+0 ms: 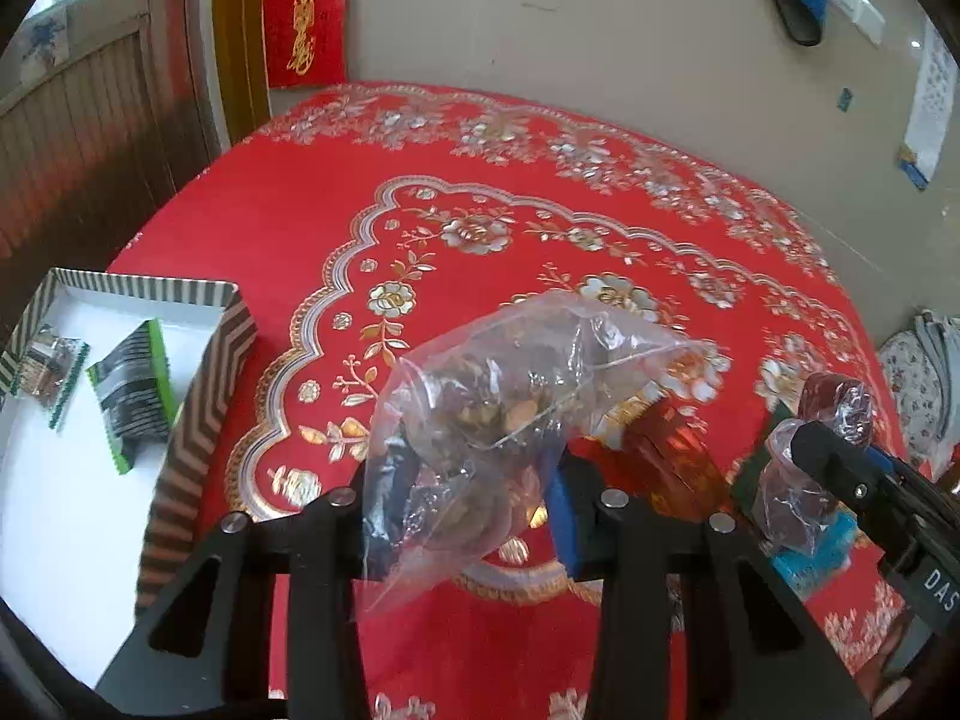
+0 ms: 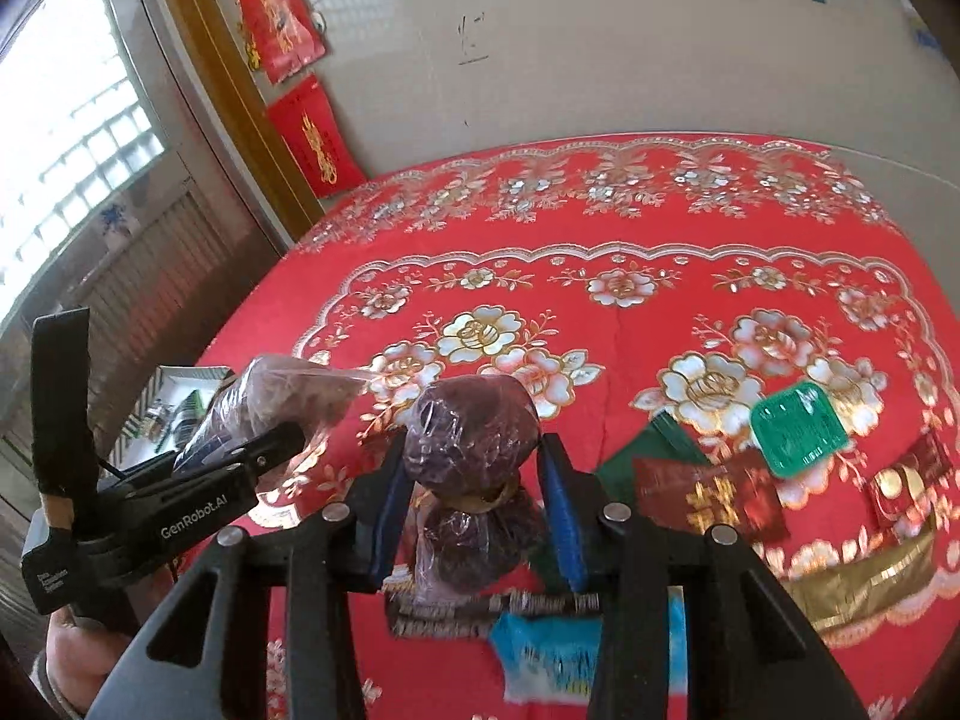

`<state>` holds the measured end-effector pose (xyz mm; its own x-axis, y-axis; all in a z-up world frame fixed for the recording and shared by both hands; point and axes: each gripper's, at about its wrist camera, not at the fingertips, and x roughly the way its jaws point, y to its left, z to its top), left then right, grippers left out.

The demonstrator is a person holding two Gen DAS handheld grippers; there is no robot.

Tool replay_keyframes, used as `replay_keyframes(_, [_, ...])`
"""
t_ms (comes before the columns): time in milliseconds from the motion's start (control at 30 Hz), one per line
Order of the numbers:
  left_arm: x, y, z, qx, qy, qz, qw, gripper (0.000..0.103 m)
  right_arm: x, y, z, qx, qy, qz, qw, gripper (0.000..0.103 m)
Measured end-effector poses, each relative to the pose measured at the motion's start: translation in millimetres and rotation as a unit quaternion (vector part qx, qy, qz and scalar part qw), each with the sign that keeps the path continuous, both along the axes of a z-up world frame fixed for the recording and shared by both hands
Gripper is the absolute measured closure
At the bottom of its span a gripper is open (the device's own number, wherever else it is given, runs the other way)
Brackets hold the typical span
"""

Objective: Organize snacks
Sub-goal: 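Carry both bags to the white tray and open both tools to release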

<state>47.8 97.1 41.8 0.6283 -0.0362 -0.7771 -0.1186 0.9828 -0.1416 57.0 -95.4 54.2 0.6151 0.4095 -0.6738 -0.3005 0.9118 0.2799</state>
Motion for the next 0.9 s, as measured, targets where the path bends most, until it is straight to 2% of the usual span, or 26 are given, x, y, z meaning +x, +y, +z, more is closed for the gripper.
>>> replay_keyframes(167, [-23,-6,13,0.005,-0.019,-0.014,0.9997,0.063,-25,-3,8,-0.001,-0.021,-0.007,1.000,0.062])
replay_keyframes(233, [-32,-9,18,0.013,-0.028,-0.016,0.9994,0.063,-35,-5,11,0.005,-0.027,-0.010,1.000,0.066])
replay_keyframes(500, [-66,-14,32,0.041,-0.064,-0.022,0.9969,0.064,-67,-2,16,-0.011,-0.050,-0.021,0.998,0.067])
replay_keyframes(900, [-92,-17,36,0.057,-0.075,-0.035,0.9949,0.067,-91,11,17,-0.019,-0.058,-0.017,0.998,0.067])
